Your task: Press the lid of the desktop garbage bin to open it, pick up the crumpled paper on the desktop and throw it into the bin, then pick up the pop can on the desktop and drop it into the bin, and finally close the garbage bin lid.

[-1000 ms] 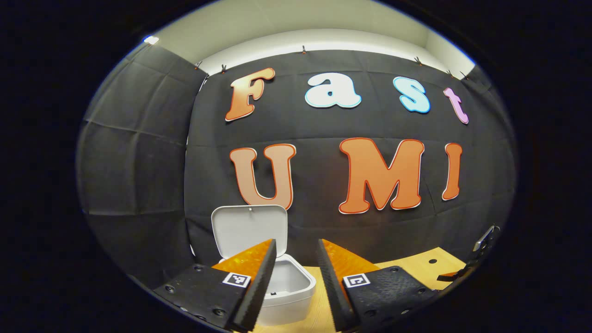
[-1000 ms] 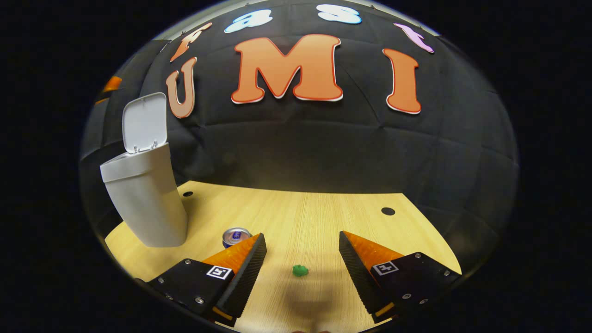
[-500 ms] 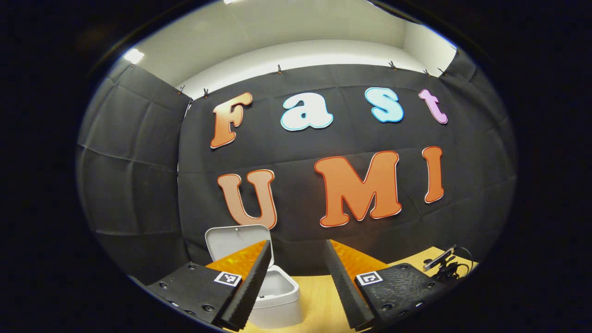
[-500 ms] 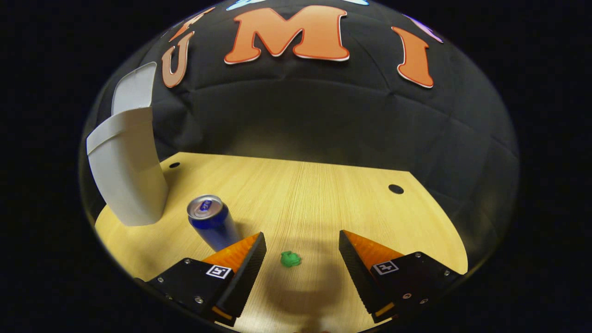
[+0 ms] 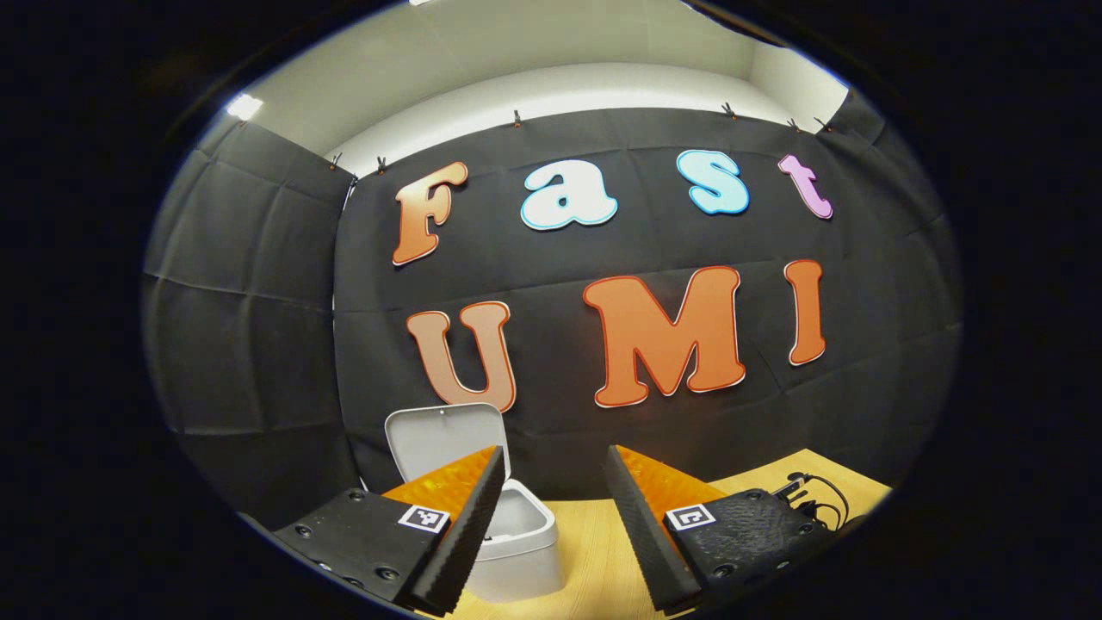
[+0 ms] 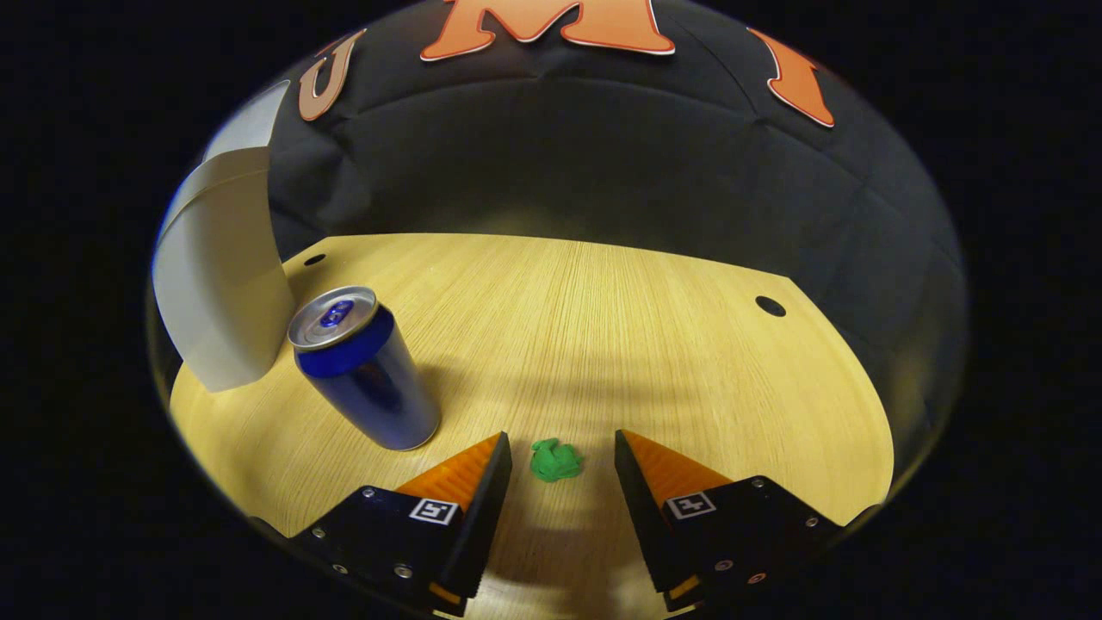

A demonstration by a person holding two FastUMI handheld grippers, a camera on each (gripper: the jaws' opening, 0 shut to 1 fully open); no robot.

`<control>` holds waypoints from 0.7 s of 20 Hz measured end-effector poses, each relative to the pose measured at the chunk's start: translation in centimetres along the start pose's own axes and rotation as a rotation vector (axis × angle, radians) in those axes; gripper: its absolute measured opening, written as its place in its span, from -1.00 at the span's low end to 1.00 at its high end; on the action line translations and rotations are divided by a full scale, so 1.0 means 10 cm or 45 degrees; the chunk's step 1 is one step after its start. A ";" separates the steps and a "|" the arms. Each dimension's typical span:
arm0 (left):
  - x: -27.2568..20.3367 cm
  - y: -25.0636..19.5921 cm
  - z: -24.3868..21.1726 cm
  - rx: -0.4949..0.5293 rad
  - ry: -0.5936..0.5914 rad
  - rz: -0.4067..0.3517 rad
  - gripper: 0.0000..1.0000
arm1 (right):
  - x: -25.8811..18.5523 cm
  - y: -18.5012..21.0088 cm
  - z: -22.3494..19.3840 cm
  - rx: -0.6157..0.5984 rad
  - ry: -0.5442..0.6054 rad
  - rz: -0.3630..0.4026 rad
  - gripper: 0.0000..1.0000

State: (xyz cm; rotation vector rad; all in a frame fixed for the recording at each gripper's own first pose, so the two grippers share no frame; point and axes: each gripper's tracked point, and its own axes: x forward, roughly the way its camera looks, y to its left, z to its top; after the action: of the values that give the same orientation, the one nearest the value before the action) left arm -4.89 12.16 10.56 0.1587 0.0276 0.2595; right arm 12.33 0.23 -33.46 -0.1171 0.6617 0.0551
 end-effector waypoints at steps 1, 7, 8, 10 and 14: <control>-0.01 0.00 -0.01 0.003 0.006 0.002 0.62 | 0.03 0.01 -0.04 -0.003 0.014 -0.005 0.40; -0.05 0.04 -0.11 0.021 0.043 0.000 0.63 | 0.08 0.11 -0.20 -0.017 0.063 0.041 -0.31; -0.04 0.03 -0.12 0.019 0.050 -0.004 0.53 | 0.08 0.12 -0.20 -0.017 0.061 0.046 -0.41; -0.04 0.02 -0.15 0.017 0.057 -0.013 0.63 | 0.06 0.14 -0.18 0.013 0.059 0.062 -0.52; -0.02 -0.01 -0.20 -0.002 0.071 -0.033 0.53 | -0.09 0.10 -0.03 0.033 0.006 0.072 -0.64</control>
State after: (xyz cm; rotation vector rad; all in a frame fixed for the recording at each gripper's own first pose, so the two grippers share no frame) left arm -5.13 12.36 8.62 0.1493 0.0848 0.2383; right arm 11.38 1.19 -33.23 -0.0739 0.6703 0.1006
